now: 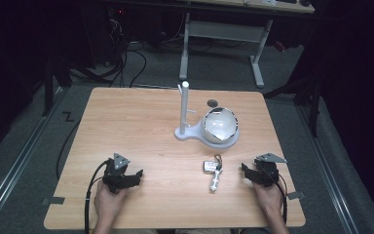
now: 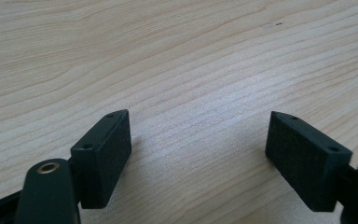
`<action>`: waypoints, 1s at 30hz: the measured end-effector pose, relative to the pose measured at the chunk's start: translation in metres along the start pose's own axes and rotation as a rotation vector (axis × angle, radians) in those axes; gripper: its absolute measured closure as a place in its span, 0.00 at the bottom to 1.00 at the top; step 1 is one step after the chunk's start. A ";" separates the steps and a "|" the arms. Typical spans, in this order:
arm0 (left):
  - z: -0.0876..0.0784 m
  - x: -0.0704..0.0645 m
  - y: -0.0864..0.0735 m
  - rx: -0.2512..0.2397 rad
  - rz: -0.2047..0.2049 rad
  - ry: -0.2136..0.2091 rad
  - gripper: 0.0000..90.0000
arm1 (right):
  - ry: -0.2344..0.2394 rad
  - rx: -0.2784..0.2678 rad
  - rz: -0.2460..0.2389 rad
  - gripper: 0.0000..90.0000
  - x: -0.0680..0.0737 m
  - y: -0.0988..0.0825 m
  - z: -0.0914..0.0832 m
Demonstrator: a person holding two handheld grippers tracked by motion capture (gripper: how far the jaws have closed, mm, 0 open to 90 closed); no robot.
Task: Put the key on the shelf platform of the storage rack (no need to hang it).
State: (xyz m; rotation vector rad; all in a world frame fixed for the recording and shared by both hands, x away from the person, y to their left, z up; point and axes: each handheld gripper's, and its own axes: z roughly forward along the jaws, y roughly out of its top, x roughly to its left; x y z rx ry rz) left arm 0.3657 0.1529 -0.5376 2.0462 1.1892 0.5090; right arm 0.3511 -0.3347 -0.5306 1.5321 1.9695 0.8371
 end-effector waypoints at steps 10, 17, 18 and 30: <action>0.000 0.000 0.000 0.000 0.000 0.000 0.25 | 0.028 0.021 0.004 0.47 0.002 0.001 -0.006; 0.000 0.000 0.000 0.000 0.000 0.000 0.25 | 0.074 0.015 -0.004 0.48 0.014 0.004 -0.014; 0.000 0.000 0.000 0.000 0.000 -0.001 0.25 | 0.082 0.014 -0.006 0.48 0.017 0.005 -0.015; 0.000 0.000 0.000 -0.001 -0.001 -0.001 0.25 | 0.177 -0.005 -0.037 0.48 0.046 0.011 -0.023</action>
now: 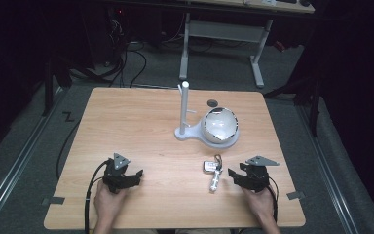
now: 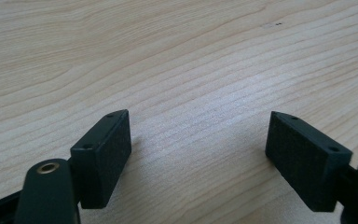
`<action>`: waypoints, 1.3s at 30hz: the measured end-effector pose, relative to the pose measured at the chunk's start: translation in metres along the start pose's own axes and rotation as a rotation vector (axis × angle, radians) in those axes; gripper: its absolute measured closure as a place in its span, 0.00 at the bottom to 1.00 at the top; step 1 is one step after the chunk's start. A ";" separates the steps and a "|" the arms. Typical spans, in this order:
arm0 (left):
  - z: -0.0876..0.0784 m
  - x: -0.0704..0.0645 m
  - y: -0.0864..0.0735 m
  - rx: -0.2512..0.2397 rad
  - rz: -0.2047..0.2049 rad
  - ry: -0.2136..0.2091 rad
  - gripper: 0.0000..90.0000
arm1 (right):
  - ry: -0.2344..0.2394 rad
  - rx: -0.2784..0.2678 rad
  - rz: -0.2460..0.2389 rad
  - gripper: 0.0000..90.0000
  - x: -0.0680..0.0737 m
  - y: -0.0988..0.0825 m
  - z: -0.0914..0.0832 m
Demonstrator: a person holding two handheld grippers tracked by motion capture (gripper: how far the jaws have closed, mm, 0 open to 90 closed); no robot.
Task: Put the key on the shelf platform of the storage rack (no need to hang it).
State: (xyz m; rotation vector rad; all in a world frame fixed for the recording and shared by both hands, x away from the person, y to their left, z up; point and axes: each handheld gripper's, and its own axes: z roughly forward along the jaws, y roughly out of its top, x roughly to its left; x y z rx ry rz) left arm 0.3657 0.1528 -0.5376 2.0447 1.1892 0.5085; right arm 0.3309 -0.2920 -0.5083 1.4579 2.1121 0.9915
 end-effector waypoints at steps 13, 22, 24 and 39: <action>0.000 0.000 0.000 0.000 0.000 0.000 0.25 | 0.063 0.003 -0.042 0.46 0.025 0.010 0.005; 0.000 0.000 0.000 0.000 0.001 0.000 0.25 | 0.083 0.005 -0.016 0.45 0.035 0.014 0.012; 0.000 0.000 0.000 0.000 0.001 0.000 0.25 | 0.069 0.013 -0.021 0.44 0.037 0.016 0.015; 0.000 0.000 0.000 0.000 0.000 -0.001 0.25 | 0.012 0.062 -0.065 0.44 0.046 0.017 0.030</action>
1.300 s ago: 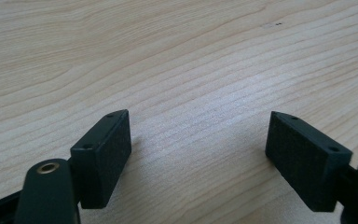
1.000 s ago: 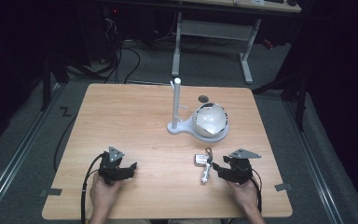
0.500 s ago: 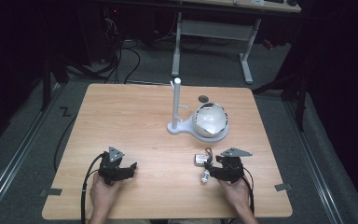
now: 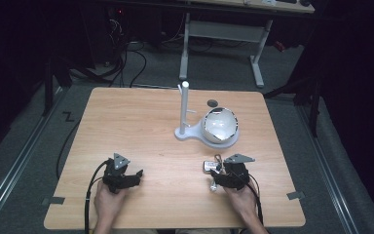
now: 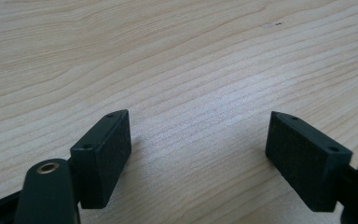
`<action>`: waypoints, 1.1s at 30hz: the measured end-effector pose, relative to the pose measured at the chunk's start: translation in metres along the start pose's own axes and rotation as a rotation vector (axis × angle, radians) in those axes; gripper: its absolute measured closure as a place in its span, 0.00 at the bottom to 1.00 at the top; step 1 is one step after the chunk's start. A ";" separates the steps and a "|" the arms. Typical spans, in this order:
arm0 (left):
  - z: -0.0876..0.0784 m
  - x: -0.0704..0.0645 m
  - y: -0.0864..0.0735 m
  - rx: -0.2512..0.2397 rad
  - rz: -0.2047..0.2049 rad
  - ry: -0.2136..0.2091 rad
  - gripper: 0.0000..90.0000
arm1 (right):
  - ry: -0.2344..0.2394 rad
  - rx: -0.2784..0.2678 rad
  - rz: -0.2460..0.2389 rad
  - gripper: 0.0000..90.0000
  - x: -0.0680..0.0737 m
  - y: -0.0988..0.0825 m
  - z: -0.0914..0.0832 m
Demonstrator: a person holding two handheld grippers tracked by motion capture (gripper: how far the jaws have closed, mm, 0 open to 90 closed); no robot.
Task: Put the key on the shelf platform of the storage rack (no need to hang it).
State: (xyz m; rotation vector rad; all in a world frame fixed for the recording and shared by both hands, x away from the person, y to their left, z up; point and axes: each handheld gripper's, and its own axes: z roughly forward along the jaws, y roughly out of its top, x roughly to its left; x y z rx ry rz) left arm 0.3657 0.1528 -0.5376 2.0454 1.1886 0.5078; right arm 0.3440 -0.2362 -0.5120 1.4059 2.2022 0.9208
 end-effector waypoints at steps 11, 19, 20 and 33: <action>0.000 0.000 0.000 0.000 0.000 0.000 0.25 | -0.008 0.033 -0.020 0.58 -0.002 -0.001 0.005; 0.000 0.000 0.000 0.000 0.000 0.000 0.25 | -0.010 0.027 -0.014 0.73 -0.006 -0.003 0.002; 0.000 0.000 0.000 0.001 0.000 0.000 0.25 | -0.008 0.026 -0.016 0.75 -0.007 -0.003 0.002; 0.000 0.000 0.000 0.000 0.000 -0.001 0.25 | 0.001 0.026 -0.023 0.83 -0.011 -0.006 -0.001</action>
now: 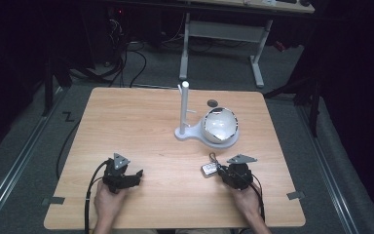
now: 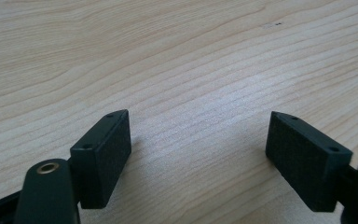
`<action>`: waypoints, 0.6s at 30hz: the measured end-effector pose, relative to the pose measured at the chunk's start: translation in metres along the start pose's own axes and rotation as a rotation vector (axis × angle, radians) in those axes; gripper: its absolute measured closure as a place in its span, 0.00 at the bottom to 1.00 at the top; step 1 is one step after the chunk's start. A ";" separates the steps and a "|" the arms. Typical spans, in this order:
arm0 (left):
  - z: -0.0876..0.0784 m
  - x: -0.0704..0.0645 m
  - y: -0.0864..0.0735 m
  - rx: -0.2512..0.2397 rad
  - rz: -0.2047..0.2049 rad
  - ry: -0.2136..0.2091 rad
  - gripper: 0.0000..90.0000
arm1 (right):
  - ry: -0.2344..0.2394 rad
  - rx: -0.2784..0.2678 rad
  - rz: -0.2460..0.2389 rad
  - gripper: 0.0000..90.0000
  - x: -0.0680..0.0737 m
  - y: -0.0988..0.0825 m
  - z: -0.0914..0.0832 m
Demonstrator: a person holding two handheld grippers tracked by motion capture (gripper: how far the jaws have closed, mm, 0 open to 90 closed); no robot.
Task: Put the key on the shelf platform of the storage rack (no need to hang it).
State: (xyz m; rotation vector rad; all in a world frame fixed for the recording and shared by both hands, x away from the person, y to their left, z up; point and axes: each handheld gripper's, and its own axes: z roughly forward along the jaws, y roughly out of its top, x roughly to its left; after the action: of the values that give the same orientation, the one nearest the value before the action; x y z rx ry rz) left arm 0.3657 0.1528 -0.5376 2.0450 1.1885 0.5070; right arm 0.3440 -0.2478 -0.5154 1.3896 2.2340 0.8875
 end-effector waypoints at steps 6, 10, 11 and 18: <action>0.000 0.000 0.000 0.000 0.000 0.000 0.25 | 0.009 -0.031 -0.026 0.83 0.000 0.002 -0.006; 0.000 0.000 0.000 0.000 0.000 0.000 0.25 | 0.018 -0.058 -0.029 0.84 -0.001 0.004 -0.012; 0.000 0.000 0.000 0.000 0.000 0.000 0.25 | 0.018 -0.059 -0.033 0.84 -0.002 0.004 -0.013; 0.000 0.000 0.000 0.000 0.000 0.000 0.25 | 0.025 -0.095 -0.055 0.84 -0.003 0.012 -0.023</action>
State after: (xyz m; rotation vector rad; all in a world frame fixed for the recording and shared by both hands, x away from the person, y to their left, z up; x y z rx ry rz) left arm 0.3657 0.1528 -0.5376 2.0449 1.1885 0.5072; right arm 0.3392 -0.2540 -0.4905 1.2749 2.2064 0.9837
